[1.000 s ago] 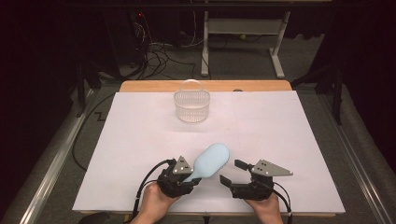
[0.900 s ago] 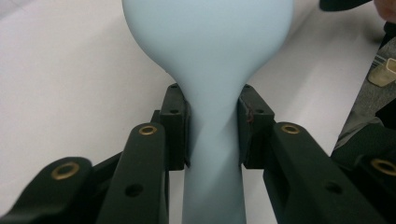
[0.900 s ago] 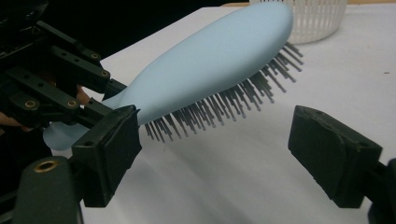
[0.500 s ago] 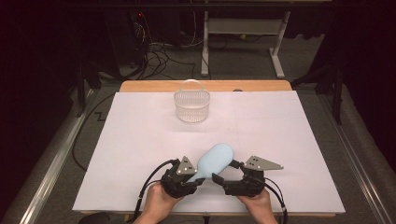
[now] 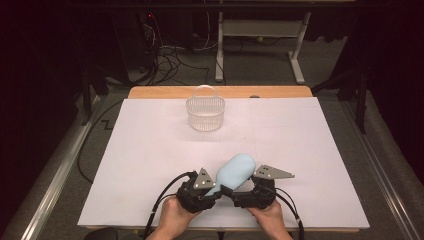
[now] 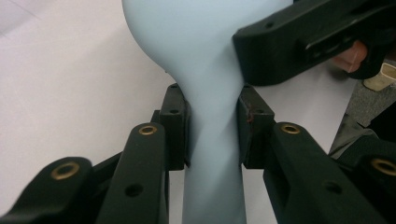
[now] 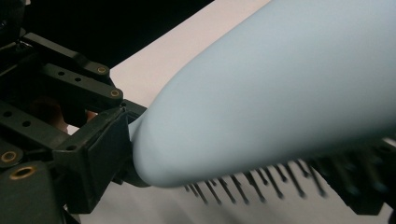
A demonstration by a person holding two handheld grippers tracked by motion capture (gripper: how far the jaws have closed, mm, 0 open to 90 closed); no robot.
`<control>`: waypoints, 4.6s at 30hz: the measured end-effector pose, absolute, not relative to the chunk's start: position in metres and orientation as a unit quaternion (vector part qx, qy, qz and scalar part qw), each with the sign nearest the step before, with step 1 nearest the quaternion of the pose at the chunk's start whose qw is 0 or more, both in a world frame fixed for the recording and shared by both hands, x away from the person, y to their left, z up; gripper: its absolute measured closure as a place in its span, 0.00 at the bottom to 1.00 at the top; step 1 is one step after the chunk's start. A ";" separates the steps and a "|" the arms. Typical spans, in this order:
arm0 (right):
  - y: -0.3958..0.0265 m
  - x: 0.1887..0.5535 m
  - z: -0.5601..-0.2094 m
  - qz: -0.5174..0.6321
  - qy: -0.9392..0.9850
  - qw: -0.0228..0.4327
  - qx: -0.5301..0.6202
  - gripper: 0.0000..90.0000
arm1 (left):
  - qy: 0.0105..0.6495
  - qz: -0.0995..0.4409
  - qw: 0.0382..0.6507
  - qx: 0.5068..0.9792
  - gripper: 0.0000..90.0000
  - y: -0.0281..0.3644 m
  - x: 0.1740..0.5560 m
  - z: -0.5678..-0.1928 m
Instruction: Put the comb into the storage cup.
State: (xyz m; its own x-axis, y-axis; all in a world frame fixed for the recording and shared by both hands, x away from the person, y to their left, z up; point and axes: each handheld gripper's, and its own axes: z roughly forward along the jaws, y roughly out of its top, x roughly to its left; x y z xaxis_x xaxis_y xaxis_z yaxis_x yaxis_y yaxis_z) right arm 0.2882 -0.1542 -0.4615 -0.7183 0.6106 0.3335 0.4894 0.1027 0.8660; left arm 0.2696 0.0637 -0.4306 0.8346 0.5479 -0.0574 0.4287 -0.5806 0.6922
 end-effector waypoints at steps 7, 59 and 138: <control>-0.152 0.289 -0.457 0.555 0.742 0.046 0.374 0.19 | 0.280 0.077 0.366 0.884 0.77 0.063 0.272 -0.431; -0.150 0.290 -0.427 0.573 0.744 -0.032 0.341 0.64 | 0.274 0.063 0.371 0.885 0.61 0.067 0.268 -0.424; -0.202 0.315 -0.379 0.530 0.759 0.018 0.377 0.63 | 0.451 0.207 0.483 0.721 0.32 0.231 0.278 -0.446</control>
State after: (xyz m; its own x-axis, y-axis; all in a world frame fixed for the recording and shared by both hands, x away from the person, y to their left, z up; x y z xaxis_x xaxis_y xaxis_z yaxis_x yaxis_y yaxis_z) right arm 0.3148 -0.2024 -0.3787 -0.7147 0.5916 0.3731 0.5537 0.1526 0.8186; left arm 0.2782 0.2310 -0.4464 0.5080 0.8504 -0.1367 0.4499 -0.1266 0.8840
